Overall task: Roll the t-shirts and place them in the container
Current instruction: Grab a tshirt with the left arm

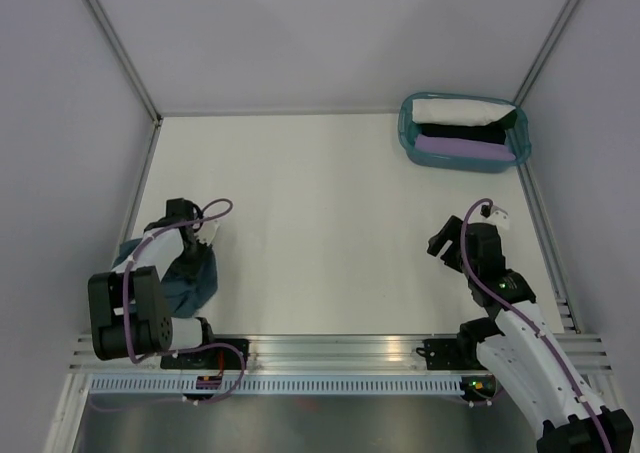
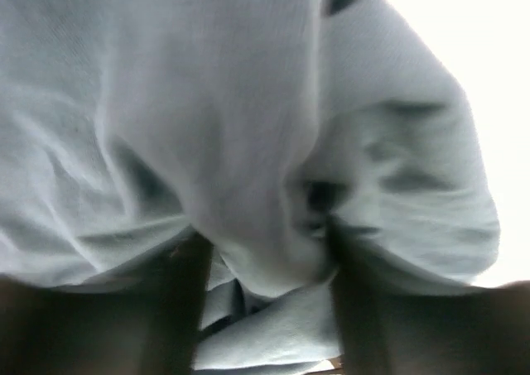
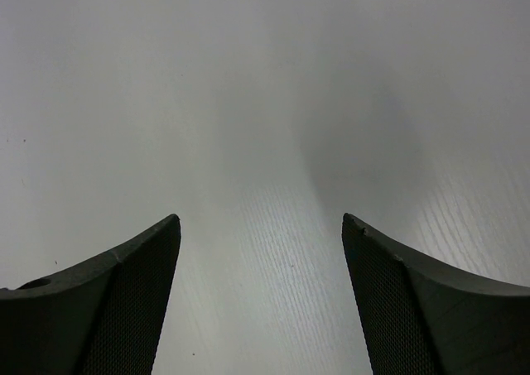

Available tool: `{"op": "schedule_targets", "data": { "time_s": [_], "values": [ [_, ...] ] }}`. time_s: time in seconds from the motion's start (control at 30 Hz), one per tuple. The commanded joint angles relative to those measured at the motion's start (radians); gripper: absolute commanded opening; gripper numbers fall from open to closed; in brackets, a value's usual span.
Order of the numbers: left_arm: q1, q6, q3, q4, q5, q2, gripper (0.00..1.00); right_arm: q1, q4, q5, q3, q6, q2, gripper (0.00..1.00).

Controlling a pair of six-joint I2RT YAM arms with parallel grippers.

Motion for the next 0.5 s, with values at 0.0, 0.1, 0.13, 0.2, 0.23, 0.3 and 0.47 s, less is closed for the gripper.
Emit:
{"op": "schedule_targets", "data": {
  "time_s": [0.0,0.1,0.13,0.2,0.23,0.3,0.47],
  "values": [
    [0.002,0.014,-0.027,0.057,0.017,0.06,0.21,-0.001,0.019,0.006,0.027,-0.015,-0.008,0.84],
    [0.0,0.014,-0.015,0.043,0.046,0.002,0.02,-0.001,0.047,-0.004,0.024,-0.017,-0.007,0.84],
    [0.0,0.014,0.002,0.028,0.074,-0.03,0.02,-0.001,0.057,-0.014,0.028,-0.025,-0.002,0.83],
    [-0.006,0.017,0.092,-0.069,0.167,-0.107,0.02,-0.001,0.076,-0.065,0.047,-0.058,0.015,0.81],
    [-0.009,0.007,0.135,-0.114,0.292,-0.177,0.02,0.001,0.097,-0.109,0.071,-0.066,0.044,0.78],
    [-0.039,-0.014,0.28,-0.209,0.384,-0.237,0.02,0.005,0.131,-0.161,0.118,-0.081,0.079,0.75],
    [-0.26,-0.121,0.624,-0.334,0.462,-0.271,0.02,0.192,0.294,-0.162,0.25,-0.12,0.249,0.7]
  ]
}}
